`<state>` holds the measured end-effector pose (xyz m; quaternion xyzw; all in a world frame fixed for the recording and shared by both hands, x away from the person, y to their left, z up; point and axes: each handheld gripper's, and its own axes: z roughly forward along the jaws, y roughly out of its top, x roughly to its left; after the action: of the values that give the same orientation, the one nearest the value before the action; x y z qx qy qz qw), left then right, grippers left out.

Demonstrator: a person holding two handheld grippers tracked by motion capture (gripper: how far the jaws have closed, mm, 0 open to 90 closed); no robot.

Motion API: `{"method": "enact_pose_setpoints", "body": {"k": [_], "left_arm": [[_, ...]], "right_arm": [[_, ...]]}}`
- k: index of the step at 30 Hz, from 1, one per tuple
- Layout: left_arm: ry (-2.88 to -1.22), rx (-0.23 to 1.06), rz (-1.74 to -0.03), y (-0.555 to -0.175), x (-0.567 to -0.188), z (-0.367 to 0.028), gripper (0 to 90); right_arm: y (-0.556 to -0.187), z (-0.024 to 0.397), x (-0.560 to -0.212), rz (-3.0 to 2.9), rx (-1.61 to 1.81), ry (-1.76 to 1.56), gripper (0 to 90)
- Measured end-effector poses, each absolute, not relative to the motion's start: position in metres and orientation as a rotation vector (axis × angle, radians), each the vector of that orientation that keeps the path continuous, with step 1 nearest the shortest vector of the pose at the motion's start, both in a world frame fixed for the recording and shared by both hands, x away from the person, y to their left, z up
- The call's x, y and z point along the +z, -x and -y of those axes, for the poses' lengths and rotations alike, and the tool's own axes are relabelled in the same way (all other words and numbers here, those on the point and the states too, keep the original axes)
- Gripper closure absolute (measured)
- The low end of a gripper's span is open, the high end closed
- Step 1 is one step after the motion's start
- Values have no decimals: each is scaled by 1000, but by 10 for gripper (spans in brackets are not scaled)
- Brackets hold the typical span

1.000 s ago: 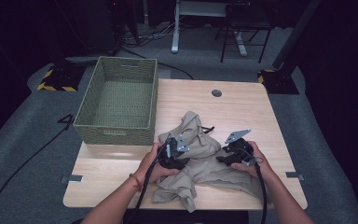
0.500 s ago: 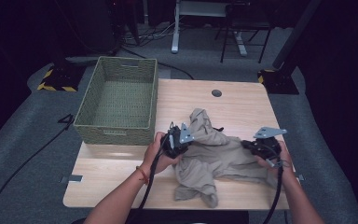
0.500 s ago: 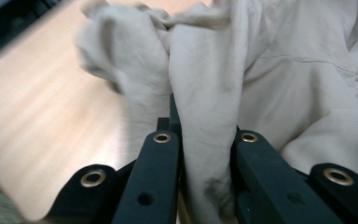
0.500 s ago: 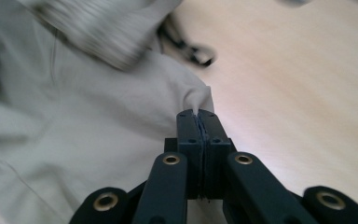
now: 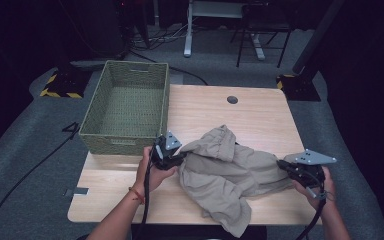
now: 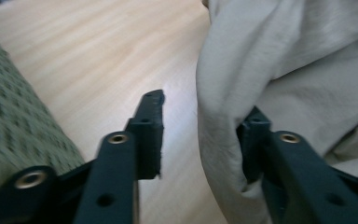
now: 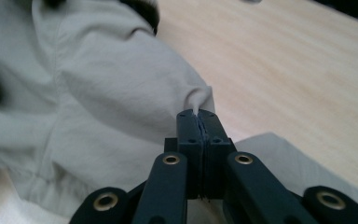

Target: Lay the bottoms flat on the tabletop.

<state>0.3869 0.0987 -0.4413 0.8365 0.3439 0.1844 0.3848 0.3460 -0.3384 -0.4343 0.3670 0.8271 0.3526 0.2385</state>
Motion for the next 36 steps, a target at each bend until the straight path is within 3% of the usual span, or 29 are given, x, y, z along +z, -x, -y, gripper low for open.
{"method": "enact_pose_setpoints", "body": {"k": [3, 4, 5, 7, 12, 16, 20, 21, 22, 25, 27, 29, 33, 36], "left_arm": [[-2153, 464, -795, -374, -444, -98, 424], [-2155, 470, -777, -369, -443, -98, 424], [-2149, 481, -765, -363, -441, -97, 351], [-2136, 486, -689, -343, -431, -93, 318], [-2141, 464, -545, -317, -423, -82, 331], [-2197, 475, -524, -315, -429, -64, 272], [-2215, 482, -541, -330, -433, -44, 269], [-2220, 481, -543, -334, -433, -38, 269], [-2220, 477, -551, -339, -434, -32, 269], [-2251, 495, -564, -350, -437, -20, 287], [-2270, 449, -558, -357, -440, -14, 355], [-2304, 453, -564, -363, -444, -8, 346], [-2349, 419, -562, -371, -454, 0, 345], [-2391, 379, -564, -377, -460, 1, 412]], "right_arm": [[-337, 329, -441, -2323, 954, -945, 881], [-337, 329, -441, -2323, 954, -945, 881], [-331, 322, -443, -2349, 968, -917, 879], [-326, 316, -444, -2389, 981, -875, 874], [-325, 302, -452, -2444, 939, -827, 856], [-325, 283, -465, -2546, 863, -751, 817], [-322, 274, -468, -2601, 831, -693, 767], [-323, 274, -466, -2609, 855, -683, 662], [-323, 274, -466, -2609, 855, -683, 662], [-327, 280, -452, -2568, 943, -685, 520], [-332, 286, -439, -2500, 1047, -722, 445], [-349, 290, -427, -2429, 1091, -817, 361], [-374, 281, -436, -2474, 1005, -866, 327], [-389, 270, -453, -2548, 928, -891, 306]]}}
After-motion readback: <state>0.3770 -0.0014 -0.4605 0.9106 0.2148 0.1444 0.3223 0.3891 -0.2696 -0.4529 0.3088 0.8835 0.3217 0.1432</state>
